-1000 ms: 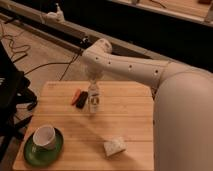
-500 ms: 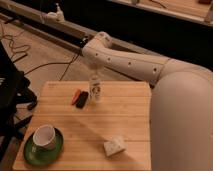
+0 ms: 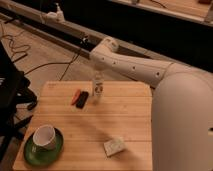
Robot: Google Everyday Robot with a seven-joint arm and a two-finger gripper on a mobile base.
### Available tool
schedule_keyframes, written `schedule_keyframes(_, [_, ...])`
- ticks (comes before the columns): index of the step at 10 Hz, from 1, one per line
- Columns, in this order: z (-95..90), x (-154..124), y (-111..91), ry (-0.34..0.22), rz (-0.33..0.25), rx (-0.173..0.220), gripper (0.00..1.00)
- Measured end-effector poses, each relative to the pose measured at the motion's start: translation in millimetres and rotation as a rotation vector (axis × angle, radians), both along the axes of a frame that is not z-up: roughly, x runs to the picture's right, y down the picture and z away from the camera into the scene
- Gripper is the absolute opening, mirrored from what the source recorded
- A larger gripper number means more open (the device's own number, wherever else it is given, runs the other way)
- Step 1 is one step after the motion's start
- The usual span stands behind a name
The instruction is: Stand the bottle upright
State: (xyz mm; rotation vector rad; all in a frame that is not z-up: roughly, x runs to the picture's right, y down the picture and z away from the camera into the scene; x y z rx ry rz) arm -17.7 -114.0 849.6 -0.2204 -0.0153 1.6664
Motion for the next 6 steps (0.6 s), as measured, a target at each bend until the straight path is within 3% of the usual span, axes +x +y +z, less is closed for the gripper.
schedule_keyframes(6, [14.8,12,4,-0.002,0.000,0.008,0.00])
